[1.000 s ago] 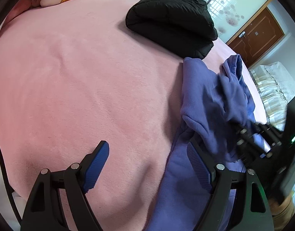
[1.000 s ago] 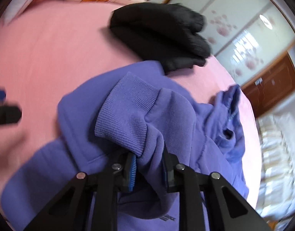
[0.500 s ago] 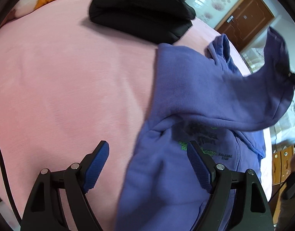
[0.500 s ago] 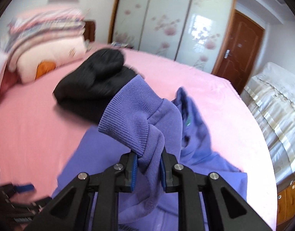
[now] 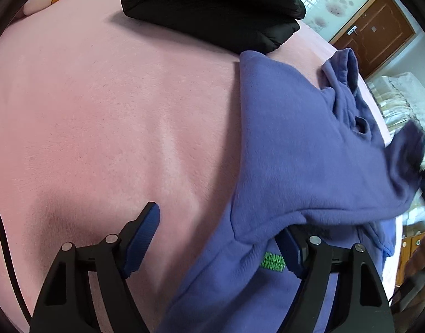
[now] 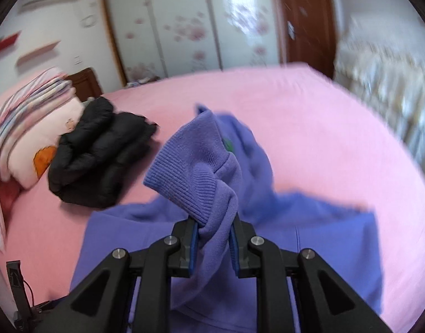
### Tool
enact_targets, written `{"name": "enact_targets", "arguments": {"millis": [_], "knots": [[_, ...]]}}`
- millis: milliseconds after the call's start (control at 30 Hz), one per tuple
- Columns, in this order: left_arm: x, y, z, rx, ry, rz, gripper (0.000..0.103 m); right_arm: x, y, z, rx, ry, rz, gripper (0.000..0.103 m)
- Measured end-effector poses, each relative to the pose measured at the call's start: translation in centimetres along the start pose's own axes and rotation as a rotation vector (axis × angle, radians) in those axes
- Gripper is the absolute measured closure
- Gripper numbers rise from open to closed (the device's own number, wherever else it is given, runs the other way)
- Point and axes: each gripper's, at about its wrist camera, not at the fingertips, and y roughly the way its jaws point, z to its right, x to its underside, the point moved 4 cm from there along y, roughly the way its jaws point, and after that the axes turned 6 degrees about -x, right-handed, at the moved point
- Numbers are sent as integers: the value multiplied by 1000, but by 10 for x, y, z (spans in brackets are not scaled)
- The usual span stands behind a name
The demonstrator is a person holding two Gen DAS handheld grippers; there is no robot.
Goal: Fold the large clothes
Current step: 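Lay the cuff back on the hoodie and open the right gripper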
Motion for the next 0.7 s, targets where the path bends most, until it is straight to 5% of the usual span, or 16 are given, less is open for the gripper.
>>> {"name": "enact_targets", "arguments": {"millis": [167,300,700], "knots": [[0,5,4,-49,28,9,27,55,42,50,17,136,-199,77],[-2,6,7,-56,30,12,28,64,28,81,33,227,-185,57],[-2,8,11,-101,37,21,29,50,39,120,118,255,-236,54]]}}
